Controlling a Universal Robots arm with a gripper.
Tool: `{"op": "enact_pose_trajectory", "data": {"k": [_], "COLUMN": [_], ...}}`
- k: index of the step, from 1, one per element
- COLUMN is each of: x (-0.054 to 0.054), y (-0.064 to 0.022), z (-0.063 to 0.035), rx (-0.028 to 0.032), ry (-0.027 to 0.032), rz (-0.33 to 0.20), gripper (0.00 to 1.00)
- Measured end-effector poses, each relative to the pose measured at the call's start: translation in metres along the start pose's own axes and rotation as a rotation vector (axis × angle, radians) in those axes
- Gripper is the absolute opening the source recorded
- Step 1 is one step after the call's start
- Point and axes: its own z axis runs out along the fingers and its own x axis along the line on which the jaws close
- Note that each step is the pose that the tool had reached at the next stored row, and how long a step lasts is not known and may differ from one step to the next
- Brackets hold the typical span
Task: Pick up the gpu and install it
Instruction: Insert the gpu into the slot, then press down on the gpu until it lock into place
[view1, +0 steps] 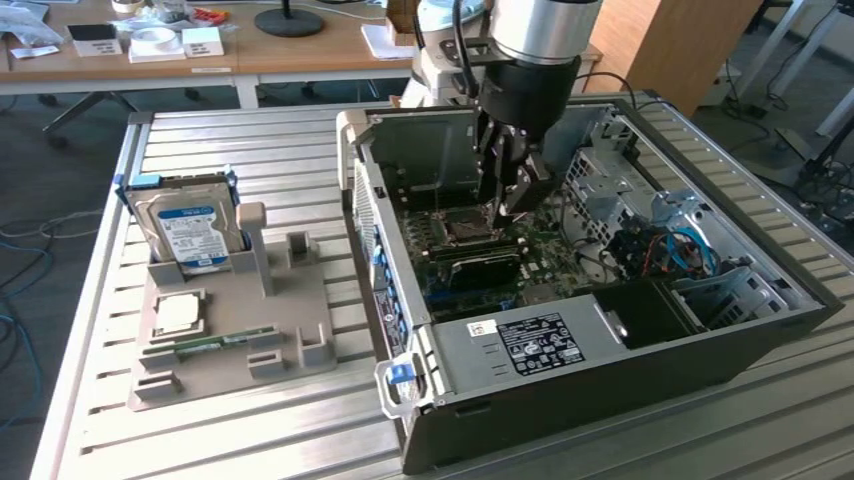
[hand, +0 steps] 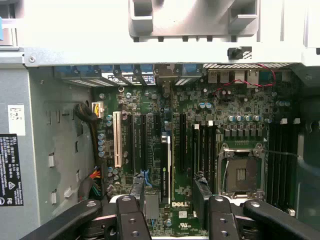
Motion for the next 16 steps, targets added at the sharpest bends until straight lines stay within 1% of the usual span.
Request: {"op": "enact_pose_trajectory", "data": {"k": [16], "x": [0.0000], "y": [0.0000], "z": [0.0000], "rx": [0.0000], "ry": [0.0000], "rz": [0.000], "gripper": [0.52]}}
